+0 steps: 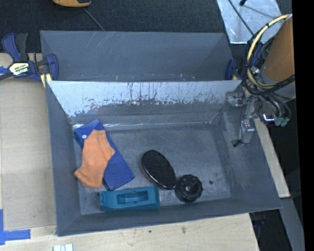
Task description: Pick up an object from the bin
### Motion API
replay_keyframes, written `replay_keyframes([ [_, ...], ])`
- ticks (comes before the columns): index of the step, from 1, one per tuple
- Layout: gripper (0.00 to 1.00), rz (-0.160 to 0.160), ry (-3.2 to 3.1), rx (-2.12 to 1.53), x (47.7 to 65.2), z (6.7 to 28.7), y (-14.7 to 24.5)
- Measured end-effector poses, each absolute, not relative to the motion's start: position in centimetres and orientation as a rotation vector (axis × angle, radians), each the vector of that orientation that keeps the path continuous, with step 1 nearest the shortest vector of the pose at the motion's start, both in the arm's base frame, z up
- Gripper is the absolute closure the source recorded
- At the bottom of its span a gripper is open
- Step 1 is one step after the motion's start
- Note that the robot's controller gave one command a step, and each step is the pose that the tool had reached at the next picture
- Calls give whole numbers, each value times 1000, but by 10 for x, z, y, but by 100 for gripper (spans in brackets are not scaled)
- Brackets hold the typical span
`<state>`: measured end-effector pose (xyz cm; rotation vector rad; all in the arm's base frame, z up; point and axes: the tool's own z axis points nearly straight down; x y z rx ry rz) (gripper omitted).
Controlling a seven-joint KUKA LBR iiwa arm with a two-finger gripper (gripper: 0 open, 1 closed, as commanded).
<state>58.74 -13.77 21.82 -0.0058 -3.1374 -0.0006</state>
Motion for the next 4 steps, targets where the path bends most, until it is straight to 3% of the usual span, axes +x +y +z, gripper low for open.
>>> replay_keyframes([
  [1,0,2,-3146,-1,589,223,-137],
  [2,0,5,-3151,12,578,174,-104],
  [3,0,0,-3140,-146,581,134,-75],
  [4,0,1,-3145,-87,537,100,-24],
])
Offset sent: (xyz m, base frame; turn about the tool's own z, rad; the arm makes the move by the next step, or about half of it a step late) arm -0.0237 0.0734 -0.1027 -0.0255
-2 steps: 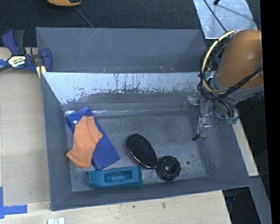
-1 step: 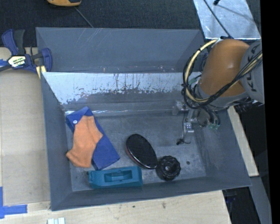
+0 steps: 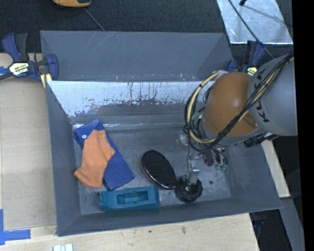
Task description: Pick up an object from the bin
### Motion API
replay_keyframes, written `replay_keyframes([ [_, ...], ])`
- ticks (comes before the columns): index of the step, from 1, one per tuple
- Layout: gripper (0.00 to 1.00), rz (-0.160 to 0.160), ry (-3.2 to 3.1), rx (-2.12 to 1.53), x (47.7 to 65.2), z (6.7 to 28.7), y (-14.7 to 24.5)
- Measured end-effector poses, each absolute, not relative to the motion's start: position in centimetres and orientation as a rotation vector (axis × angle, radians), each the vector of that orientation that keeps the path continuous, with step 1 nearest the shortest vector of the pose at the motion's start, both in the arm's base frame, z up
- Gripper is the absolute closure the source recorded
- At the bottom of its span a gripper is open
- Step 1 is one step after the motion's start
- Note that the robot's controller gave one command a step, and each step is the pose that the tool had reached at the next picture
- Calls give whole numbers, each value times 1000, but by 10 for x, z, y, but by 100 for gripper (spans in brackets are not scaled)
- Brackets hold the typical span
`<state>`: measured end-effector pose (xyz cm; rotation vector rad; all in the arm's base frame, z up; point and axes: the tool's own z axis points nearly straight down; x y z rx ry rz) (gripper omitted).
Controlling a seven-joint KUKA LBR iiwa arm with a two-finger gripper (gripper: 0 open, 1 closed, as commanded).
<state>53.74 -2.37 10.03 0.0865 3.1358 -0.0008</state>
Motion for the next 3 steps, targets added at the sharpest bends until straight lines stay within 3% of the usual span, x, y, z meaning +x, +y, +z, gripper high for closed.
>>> replay_keyframes([
  [2,0,-2,3134,127,543,74,21],
  [3,0,-1,3139,-41,572,71,39],
])
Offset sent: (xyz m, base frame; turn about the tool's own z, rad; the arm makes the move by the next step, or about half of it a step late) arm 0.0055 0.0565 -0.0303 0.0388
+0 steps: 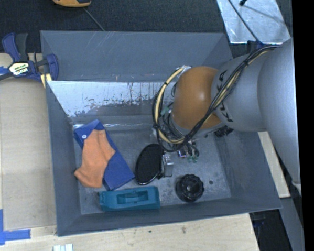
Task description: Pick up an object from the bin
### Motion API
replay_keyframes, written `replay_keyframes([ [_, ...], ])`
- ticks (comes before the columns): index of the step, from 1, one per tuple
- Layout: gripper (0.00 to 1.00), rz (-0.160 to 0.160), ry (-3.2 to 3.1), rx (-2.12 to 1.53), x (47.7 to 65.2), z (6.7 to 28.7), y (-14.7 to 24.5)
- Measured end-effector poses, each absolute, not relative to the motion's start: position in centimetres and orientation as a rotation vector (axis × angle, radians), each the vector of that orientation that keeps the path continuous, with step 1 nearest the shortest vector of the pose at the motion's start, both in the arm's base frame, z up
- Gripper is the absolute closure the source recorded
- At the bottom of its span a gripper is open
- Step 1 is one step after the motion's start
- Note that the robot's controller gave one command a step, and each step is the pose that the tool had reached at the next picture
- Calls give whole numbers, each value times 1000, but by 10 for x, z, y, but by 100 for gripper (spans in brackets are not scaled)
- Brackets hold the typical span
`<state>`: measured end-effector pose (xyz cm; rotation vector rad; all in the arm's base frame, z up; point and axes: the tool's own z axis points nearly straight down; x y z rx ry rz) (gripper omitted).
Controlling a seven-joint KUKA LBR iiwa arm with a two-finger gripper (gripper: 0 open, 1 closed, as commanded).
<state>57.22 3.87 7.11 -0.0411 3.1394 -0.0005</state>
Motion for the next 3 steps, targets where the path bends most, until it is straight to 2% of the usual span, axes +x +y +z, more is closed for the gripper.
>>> replay_keyframes([
  [1,100,0,3139,39,534,77,85],
  [2,100,-1,3140,38,534,77,85],
  [3,100,0,3143,21,535,283,128],
])
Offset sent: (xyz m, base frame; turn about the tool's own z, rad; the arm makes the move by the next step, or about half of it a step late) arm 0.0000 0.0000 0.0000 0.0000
